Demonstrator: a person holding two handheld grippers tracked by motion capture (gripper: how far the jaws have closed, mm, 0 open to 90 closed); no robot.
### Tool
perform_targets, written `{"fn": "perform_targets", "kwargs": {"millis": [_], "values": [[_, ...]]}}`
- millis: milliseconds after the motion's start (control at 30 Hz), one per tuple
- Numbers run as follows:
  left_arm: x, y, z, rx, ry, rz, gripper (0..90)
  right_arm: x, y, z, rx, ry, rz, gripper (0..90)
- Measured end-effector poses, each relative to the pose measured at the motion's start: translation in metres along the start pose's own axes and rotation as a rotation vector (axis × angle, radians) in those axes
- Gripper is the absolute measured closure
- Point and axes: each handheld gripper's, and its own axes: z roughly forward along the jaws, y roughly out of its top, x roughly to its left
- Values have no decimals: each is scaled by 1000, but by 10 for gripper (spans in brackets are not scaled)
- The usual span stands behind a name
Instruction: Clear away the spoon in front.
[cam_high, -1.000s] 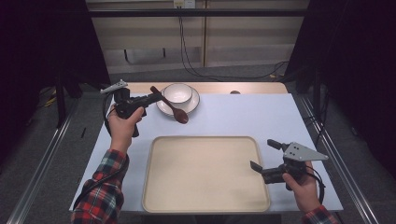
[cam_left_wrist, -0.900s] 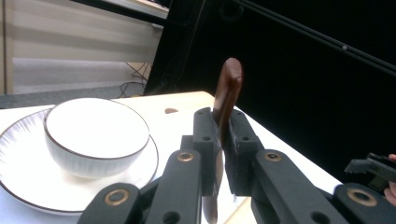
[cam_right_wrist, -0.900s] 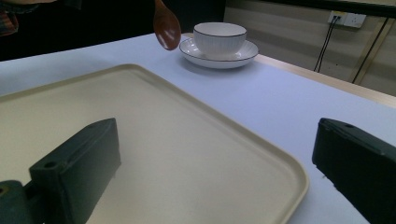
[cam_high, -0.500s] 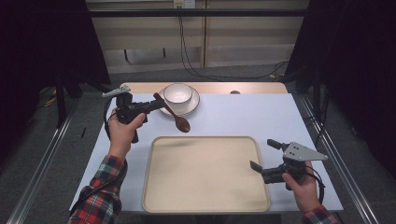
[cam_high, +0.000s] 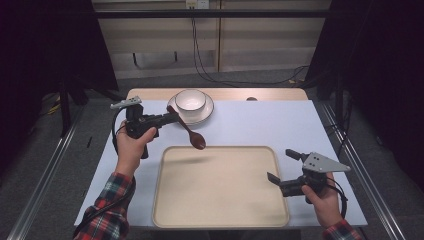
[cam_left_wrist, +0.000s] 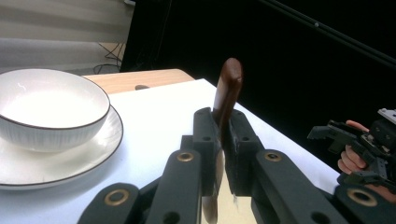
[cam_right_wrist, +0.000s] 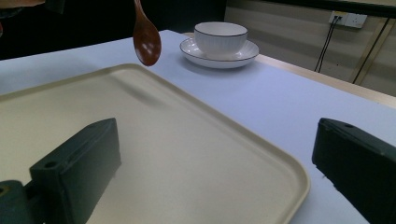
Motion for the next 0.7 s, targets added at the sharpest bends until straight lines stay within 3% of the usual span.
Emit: {"fn": "perform_targets", "kwargs": {"millis": [233, 267, 700], "values": [[-3, -7, -2, 14, -17, -19, 842, 0, 0, 1, 0, -6, -3, 7], [-2, -8, -3, 27, -21, -3, 842, 0, 0, 1, 1, -5, -2, 7], [-7, -17, -7, 62, -40, 1, 842, 1, 0, 2, 8, 0, -4, 7]]}}
